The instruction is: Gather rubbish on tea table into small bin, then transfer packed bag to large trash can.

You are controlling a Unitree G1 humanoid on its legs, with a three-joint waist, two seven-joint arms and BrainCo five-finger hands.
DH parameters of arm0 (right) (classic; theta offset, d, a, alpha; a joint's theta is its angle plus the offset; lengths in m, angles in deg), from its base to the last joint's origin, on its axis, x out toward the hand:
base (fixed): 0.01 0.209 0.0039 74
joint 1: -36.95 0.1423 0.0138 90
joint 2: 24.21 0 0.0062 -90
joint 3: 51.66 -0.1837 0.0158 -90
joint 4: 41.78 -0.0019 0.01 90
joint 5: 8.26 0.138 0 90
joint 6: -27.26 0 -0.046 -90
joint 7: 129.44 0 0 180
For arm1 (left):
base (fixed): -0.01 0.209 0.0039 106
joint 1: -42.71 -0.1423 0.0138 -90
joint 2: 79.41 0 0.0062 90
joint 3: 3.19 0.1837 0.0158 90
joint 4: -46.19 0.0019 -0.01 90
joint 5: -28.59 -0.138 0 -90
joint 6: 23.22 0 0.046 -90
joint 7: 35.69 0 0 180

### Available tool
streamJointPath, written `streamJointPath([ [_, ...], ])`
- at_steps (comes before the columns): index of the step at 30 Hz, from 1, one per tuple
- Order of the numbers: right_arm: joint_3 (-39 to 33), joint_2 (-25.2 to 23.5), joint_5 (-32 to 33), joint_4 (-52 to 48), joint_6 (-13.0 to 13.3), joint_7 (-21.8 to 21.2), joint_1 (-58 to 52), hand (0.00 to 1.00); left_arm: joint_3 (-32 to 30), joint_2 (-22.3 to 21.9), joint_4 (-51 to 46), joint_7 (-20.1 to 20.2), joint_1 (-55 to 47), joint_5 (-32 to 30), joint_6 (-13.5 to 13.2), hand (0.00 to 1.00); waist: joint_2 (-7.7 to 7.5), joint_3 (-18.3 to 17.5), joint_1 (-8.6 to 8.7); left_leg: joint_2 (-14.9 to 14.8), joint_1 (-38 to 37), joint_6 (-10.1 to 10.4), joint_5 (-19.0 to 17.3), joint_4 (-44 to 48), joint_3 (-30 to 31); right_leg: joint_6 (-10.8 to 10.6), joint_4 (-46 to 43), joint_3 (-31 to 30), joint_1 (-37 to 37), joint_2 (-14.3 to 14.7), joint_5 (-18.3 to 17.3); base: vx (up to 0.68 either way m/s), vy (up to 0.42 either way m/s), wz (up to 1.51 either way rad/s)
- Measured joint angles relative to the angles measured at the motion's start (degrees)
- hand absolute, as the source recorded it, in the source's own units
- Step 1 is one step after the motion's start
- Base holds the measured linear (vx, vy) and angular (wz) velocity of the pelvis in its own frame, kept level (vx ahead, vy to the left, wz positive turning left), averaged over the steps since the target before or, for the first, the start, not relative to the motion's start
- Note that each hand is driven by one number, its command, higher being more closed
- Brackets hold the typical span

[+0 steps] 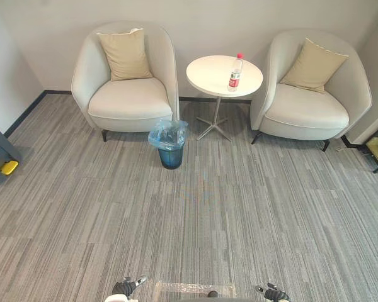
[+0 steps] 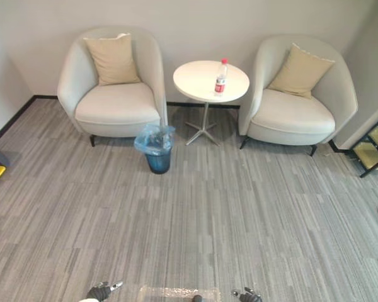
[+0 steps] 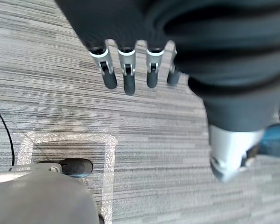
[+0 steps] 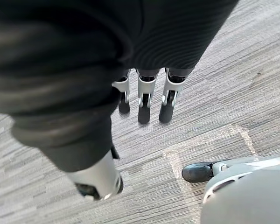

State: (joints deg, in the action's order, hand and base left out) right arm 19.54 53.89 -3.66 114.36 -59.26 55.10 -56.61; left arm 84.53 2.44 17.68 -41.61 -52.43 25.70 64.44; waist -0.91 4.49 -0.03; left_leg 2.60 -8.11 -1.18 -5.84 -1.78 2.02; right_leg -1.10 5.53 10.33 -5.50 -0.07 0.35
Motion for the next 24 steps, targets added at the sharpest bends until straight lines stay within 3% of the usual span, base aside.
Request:
streamJointPath([
  [24,1.0,0.0,0.2,0.1,-0.1,-0.2,0.1,0.00,-0.7,0.4,2.2,0.0,0.9,-0.2,0.1,0.00,-0.59,0.7,0.05,0.0,-0.2,0.4,-0.3,0.1,-1.0,0.3,0.0,-1.0,0.0,0.1,0.2,0.00,0.000,-0.01],
])
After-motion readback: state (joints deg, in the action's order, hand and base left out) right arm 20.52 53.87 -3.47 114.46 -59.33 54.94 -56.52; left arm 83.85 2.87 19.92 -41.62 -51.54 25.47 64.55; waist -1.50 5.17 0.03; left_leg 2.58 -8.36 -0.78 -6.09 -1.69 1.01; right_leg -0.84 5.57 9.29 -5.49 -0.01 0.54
